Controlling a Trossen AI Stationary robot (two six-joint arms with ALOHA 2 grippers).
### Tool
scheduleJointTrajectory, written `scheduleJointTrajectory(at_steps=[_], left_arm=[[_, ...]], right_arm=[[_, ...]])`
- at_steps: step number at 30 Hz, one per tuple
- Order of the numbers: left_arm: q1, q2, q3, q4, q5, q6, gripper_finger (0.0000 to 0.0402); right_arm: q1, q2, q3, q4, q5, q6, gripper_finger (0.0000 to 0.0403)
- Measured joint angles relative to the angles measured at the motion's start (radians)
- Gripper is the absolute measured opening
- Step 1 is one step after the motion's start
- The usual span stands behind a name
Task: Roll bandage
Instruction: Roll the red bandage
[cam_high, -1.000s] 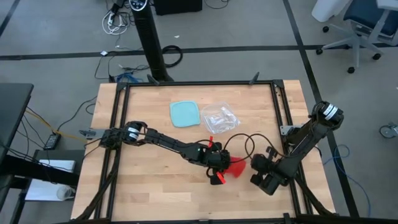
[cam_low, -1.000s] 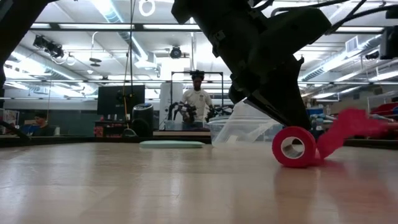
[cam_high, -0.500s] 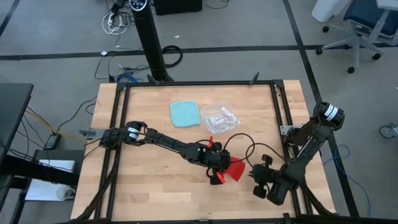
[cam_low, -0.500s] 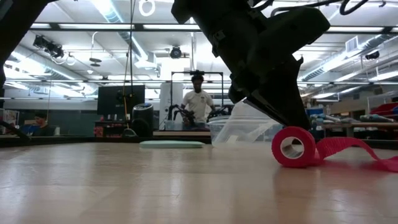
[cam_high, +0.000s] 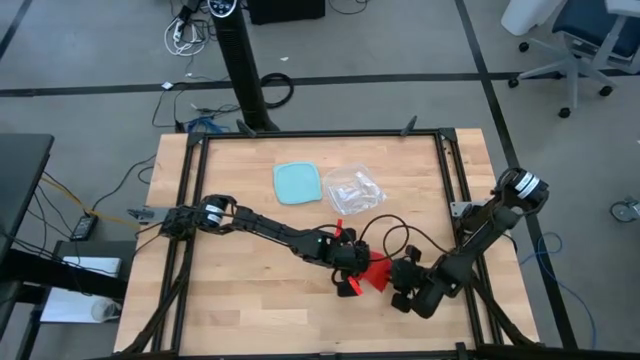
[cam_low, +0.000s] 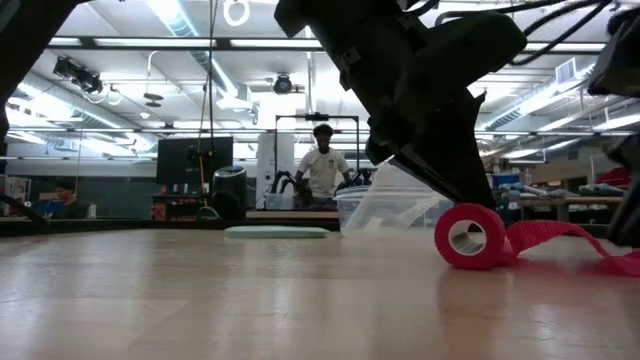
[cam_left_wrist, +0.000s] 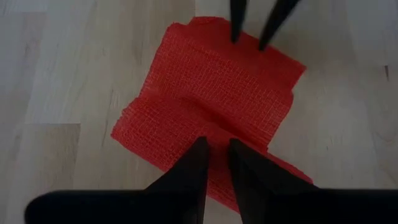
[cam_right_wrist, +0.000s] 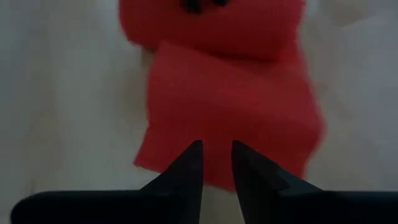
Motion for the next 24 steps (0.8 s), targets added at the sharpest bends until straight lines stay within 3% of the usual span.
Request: scheduleJointTrajectory(at_steps=[4, 15, 24], left_arm=[[0.0, -0.001, 0.0, -0.022, -0.008, 0.0, 0.0072], [-0.001, -0.002, 0.0, -0.022, -0.009, 0.005, 0.0072], [-0.001, -0.001, 0.0, -0.017, 0.012, 0.001, 0.0072]], right_arm=[[-0.014, 0.016, -0.024, 0.04, -0.081, 0.005, 0.0075], [0.056, -0.029, -0.026, -0.051, -0.152, 0.04, 0.0073], [0.055, -0.07, -0.03, -0.115, -0.163, -0.07, 0.0073]])
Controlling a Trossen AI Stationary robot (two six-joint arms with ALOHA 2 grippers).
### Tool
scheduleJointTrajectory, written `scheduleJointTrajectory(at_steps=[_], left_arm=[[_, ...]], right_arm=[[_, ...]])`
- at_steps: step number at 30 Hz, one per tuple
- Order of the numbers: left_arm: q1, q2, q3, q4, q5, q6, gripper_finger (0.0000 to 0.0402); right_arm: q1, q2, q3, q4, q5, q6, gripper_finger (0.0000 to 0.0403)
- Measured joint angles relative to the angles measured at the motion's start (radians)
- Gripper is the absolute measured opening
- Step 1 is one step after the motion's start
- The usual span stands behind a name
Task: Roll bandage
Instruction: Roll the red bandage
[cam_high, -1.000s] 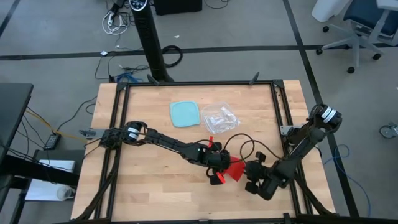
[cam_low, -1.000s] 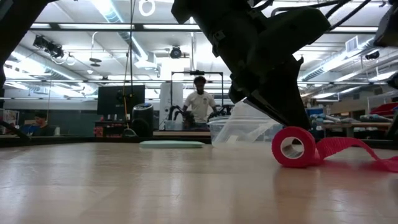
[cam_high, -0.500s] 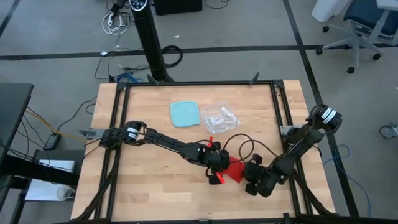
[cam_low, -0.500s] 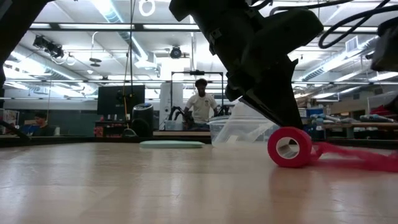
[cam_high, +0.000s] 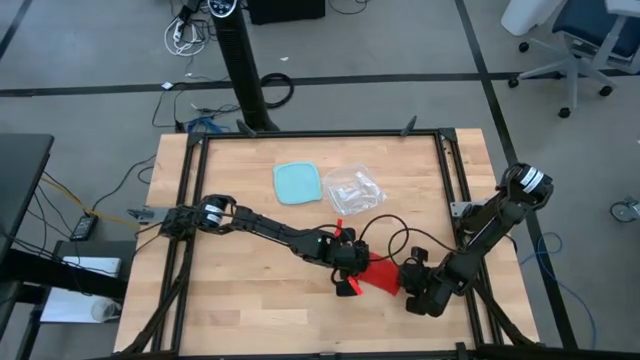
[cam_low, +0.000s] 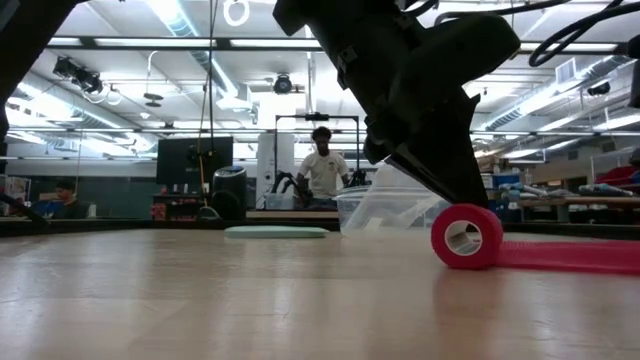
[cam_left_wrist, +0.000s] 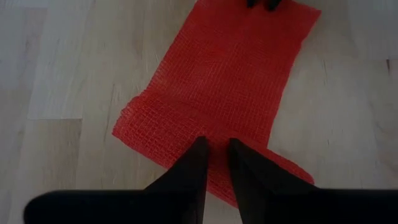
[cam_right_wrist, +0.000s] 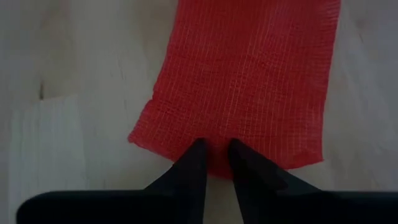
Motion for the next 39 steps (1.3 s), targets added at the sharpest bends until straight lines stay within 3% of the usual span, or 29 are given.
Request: scheduleJointTrajectory(at_steps=[11, 18, 24, 31, 39], left_arm=[[-0.01, 0.002, -0.001, 0.027, 0.022, 0.0, 0.0072], [-0.014, 0.003, -0.002, 0.069, 0.019, -0.001, 0.0072], [-0.028, 0.017, -0.005, 0.163, 0.015, 0.003, 0.0072], [-0.049, 0.053, -0.004, 0.283, 0.006, 0.026, 0.0072], [-0.07, 0.036, -0.004, 0.449, 0.024, 0.132, 0.0072]], right_arm=[[-0.031, -0.09, -0.001, 0.064, 0.04, -0.048, 0.0059], [-0.027, -0.117, -0.001, 0.104, 0.136, -0.051, 0.0055], [0.026, -0.124, -0.001, 0.098, 0.203, 0.033, 0.0052], [0.107, -0.143, 0.001, 0.079, 0.207, 0.095, 0.0052], [0.157, -0.215, 0.001, 0.069, 0.25, 0.133, 0.0052]])
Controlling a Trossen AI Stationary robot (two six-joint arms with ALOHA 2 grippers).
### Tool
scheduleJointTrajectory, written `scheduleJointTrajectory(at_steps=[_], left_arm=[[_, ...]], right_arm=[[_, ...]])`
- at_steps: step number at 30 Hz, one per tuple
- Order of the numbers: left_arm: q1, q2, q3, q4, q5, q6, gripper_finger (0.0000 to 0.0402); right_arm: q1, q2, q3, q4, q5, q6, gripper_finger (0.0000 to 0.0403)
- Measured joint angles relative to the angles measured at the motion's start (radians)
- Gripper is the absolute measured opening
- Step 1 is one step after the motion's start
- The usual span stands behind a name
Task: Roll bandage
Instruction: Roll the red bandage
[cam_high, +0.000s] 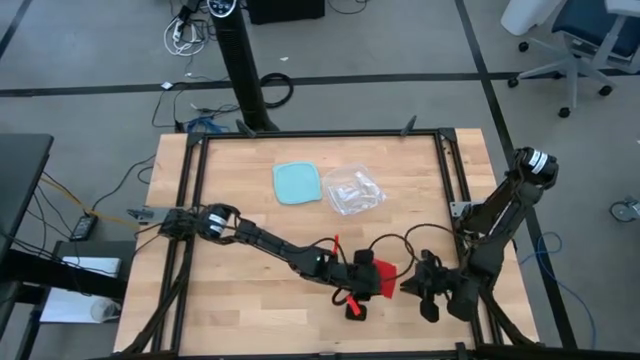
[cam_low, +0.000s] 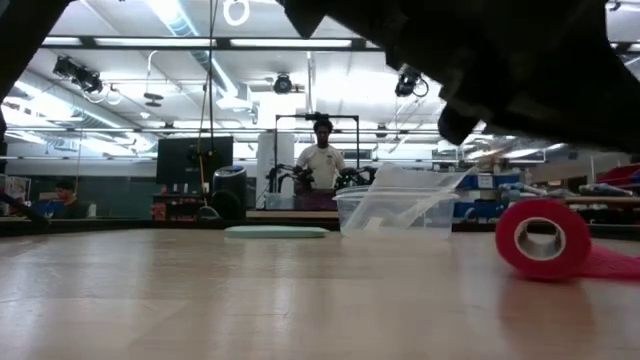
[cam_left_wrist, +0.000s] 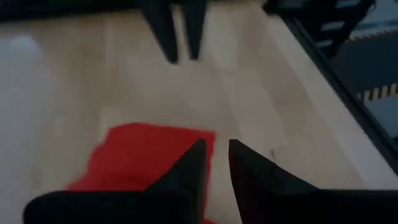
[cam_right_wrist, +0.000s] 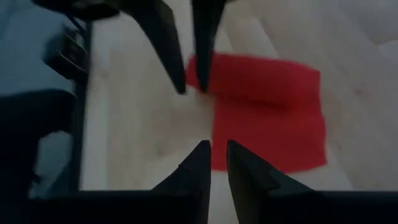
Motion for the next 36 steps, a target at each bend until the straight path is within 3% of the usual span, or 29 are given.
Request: scheduleJointTrajectory(at_steps=[13, 18, 36], left_arm=[[0.026, -0.074, 0.002, -0.384, -0.076, 0.024, 0.0072], [0.038, -0.026, 0.005, -0.296, -0.01, 0.02, 0.0072], [0.008, 0.096, 0.006, 0.042, 0.022, -0.043, 0.0072]], right_arm=[[-0.039, -0.016, 0.0, 0.006, 0.015, -0.037, 0.0052], [-0.08, 0.005, 0.0, 0.027, -0.028, -0.059, 0.0052], [-0.097, 0.033, 0.0, 0.002, -0.083, 0.016, 0.0052]])
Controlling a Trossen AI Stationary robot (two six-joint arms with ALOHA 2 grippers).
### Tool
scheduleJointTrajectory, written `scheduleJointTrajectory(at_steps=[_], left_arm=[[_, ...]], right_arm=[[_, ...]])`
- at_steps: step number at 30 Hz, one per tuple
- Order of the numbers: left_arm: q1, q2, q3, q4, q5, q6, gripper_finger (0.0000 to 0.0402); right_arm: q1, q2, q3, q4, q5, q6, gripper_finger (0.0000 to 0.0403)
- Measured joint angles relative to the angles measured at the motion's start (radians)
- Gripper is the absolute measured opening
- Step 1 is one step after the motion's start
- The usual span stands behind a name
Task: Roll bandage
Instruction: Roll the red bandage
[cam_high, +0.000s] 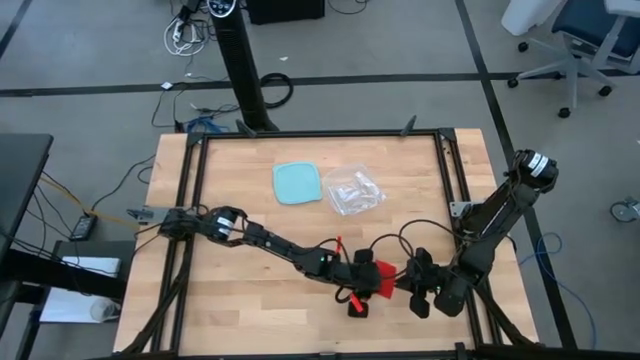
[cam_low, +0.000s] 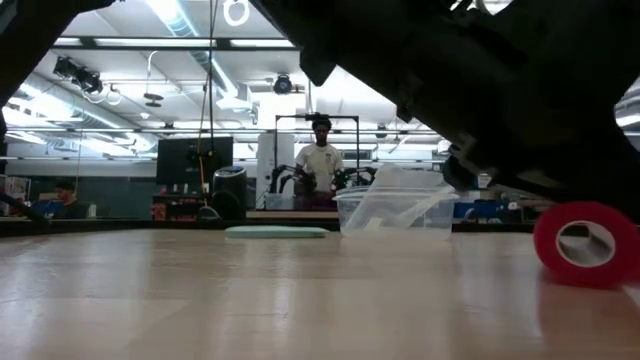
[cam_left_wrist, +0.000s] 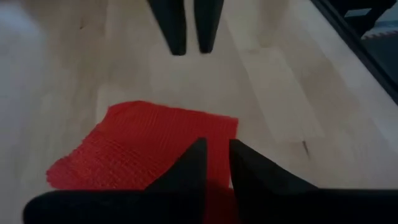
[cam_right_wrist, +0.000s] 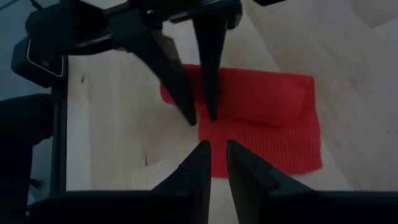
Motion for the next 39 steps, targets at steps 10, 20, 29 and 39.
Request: scheduleJointTrajectory(at_steps=[10, 20, 29, 39], left_arm=[[-0.012, -0.025, 0.164, -0.314, -0.002, 0.058, 0.0072], [0.001, -0.034, 0.306, -0.604, -0.104, 0.175, 0.0072], [0.025, 0.036, 0.311, -0.581, -0.025, 0.172, 0.0072], [-0.006, 0.123, 0.31, -0.261, 0.039, 0.125, 0.0072]], right_arm=[[0.007, -0.001, 0.0, -0.018, 0.03, 0.007, 0.0052], [0.008, 0.0, 0.0, -0.005, 0.035, 0.007, 0.0052], [-0.031, 0.0, 0.0, 0.032, -0.022, -0.033, 0.0052], [-0.033, 0.0, 0.0, 0.018, -0.034, -0.027, 0.0052]])
